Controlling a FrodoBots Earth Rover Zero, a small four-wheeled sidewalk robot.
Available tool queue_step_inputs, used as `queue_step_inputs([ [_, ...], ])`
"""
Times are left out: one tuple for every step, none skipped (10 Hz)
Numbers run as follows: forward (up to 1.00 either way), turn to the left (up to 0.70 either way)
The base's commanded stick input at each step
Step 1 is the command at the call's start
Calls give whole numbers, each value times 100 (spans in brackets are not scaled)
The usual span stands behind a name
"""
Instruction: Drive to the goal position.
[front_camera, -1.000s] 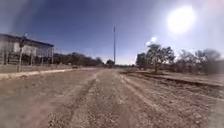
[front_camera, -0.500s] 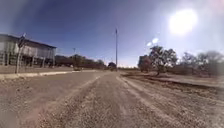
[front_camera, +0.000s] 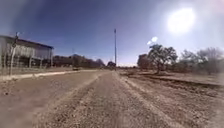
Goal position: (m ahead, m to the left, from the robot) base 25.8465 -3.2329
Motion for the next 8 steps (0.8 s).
queue_step_inputs([
  [70,0],
  [70,0],
  [70,0],
  [70,29],
  [70,35],
  [70,35],
  [70,12],
  [70,0],
])
